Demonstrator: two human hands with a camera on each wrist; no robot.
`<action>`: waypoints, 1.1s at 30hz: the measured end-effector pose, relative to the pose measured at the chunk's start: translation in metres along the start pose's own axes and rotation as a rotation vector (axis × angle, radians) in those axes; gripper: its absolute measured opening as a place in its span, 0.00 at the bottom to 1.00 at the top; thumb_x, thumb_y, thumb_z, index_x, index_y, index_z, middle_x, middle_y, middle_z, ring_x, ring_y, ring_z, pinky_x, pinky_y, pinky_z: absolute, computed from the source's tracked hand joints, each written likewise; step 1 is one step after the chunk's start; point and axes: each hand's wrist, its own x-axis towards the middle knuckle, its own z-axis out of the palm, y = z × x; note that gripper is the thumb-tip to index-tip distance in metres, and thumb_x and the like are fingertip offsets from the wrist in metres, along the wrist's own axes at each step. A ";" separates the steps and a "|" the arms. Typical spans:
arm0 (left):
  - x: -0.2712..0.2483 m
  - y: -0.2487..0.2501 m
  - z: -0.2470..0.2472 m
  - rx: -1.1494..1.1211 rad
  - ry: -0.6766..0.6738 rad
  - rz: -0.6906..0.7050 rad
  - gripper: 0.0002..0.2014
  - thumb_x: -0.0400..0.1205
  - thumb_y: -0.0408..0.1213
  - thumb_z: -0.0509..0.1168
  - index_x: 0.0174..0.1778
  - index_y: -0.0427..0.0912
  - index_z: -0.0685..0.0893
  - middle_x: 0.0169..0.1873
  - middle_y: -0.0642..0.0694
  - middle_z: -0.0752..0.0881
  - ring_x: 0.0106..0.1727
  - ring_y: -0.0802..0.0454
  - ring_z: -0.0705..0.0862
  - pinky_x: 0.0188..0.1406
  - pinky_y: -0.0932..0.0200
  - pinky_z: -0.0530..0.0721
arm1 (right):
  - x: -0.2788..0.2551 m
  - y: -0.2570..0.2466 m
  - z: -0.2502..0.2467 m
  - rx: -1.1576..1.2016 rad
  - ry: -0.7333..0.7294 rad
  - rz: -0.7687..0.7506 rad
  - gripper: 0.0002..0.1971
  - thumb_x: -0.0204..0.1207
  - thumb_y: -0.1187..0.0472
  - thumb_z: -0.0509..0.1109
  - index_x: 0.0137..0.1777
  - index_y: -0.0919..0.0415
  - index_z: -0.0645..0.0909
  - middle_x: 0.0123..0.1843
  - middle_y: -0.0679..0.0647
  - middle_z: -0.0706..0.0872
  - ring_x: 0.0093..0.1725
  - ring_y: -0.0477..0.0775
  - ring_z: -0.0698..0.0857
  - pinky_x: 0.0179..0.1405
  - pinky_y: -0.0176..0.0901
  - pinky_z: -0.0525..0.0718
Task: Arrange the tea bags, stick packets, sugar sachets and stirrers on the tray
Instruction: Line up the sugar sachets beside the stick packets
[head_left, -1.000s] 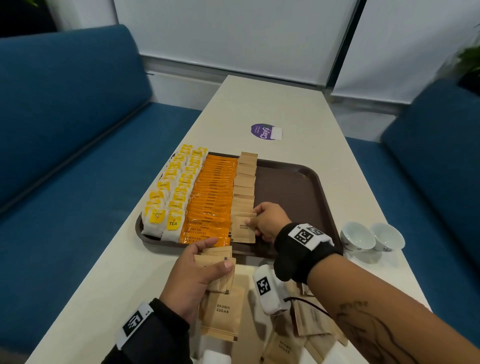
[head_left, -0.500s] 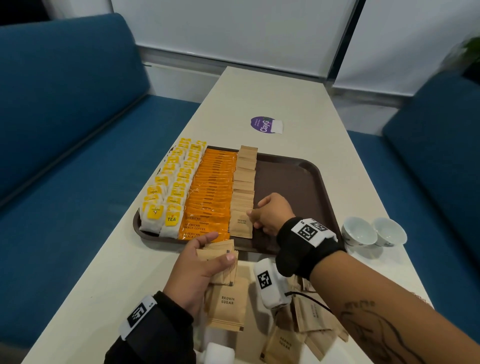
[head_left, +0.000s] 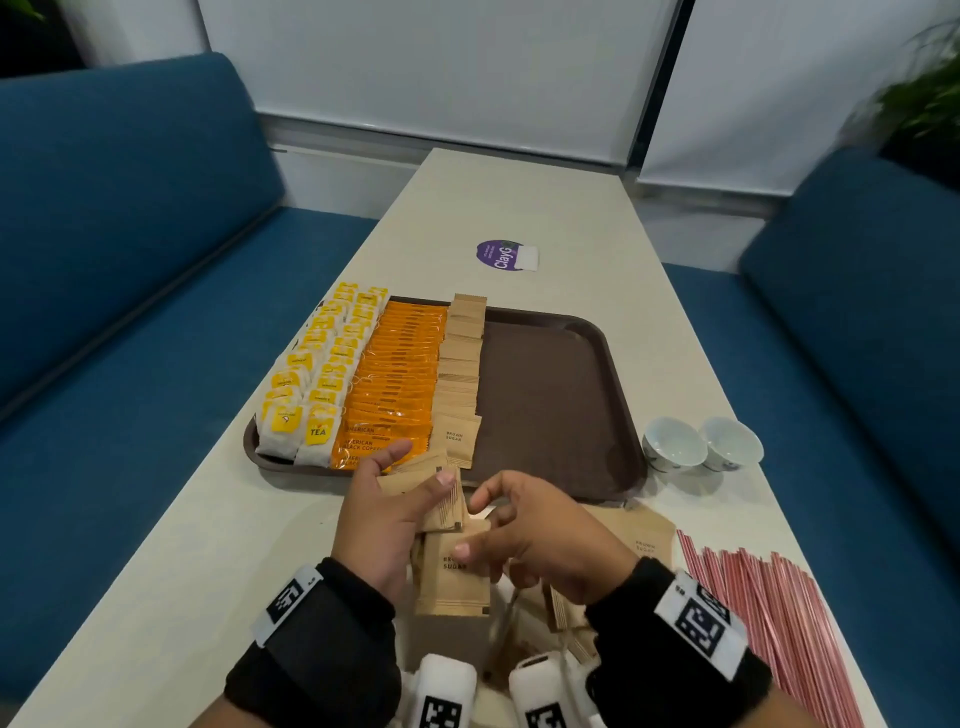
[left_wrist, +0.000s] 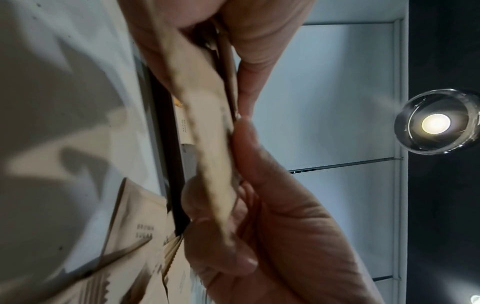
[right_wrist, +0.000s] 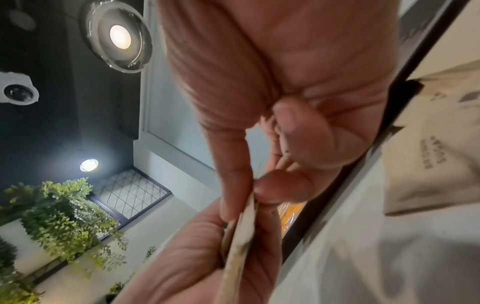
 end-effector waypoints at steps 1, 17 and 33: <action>-0.001 -0.001 0.001 0.006 0.008 0.000 0.22 0.71 0.24 0.72 0.53 0.54 0.77 0.54 0.37 0.85 0.50 0.40 0.86 0.45 0.47 0.84 | -0.002 0.001 -0.001 0.000 0.010 -0.004 0.19 0.67 0.72 0.77 0.49 0.60 0.71 0.22 0.51 0.81 0.19 0.46 0.77 0.14 0.32 0.62; 0.004 0.006 -0.013 -0.070 0.100 -0.040 0.23 0.73 0.25 0.71 0.61 0.48 0.75 0.55 0.40 0.84 0.40 0.46 0.85 0.32 0.55 0.80 | 0.010 -0.009 -0.012 -0.090 0.070 -0.011 0.08 0.70 0.69 0.76 0.33 0.60 0.81 0.26 0.51 0.83 0.24 0.43 0.77 0.18 0.32 0.66; 0.017 0.007 -0.030 -0.098 0.096 -0.136 0.24 0.74 0.26 0.70 0.63 0.48 0.75 0.56 0.41 0.83 0.44 0.46 0.83 0.32 0.53 0.80 | 0.113 -0.029 -0.027 -0.258 0.399 0.140 0.07 0.75 0.67 0.72 0.37 0.59 0.79 0.37 0.56 0.83 0.29 0.47 0.78 0.31 0.37 0.80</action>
